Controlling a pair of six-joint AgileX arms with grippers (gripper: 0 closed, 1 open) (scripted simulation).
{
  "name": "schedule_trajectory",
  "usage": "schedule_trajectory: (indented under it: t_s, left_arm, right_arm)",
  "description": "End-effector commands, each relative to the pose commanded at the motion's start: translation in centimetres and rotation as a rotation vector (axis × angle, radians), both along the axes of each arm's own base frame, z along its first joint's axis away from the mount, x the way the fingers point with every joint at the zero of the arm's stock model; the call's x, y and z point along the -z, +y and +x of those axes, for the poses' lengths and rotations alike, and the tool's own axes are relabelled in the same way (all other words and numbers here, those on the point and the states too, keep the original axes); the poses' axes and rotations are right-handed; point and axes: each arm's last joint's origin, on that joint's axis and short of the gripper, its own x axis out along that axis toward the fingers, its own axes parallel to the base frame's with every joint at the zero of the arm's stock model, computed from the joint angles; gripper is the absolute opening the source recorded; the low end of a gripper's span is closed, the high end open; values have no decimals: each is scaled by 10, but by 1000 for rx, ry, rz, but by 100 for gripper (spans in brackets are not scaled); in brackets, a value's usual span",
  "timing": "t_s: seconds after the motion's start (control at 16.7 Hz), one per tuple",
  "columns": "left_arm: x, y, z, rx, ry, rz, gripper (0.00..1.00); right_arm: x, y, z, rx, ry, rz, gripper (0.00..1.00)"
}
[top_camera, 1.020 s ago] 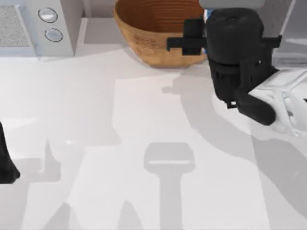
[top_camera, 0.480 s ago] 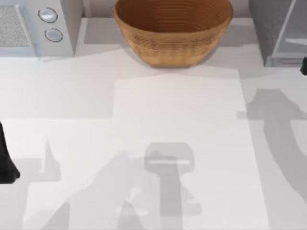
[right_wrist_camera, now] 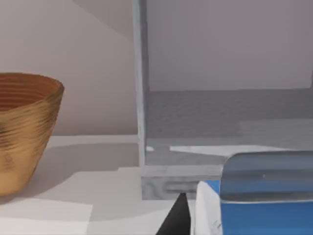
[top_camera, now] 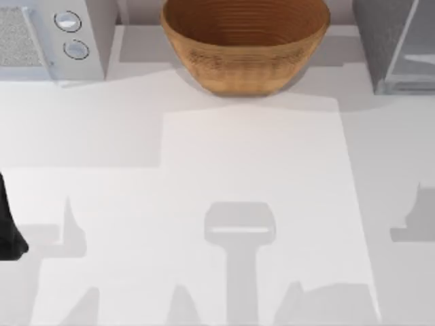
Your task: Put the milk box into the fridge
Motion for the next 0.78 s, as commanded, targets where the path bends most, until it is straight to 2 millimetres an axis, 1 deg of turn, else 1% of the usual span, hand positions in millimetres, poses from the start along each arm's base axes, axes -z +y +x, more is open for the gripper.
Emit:
schedule_trajectory:
  t_s: [0.18,0.3,0.6,0.78]
  left_arm:
    - [0,0,0,0,0,0,100]
    - [0,0,0,0,0,0,100]
    - [0,0,0,0,0,0,100]
    - [0,0,0,0,0,0,100]
  right_arm:
    - [24,-6,-8,-4,-21,-10,0]
    - [32,-7,-9,-7,-28,-16,0]
    - [34,-8,-9,-7,-29,-17,0]
    - [31,-7,-9,-10,-33,-15,0]
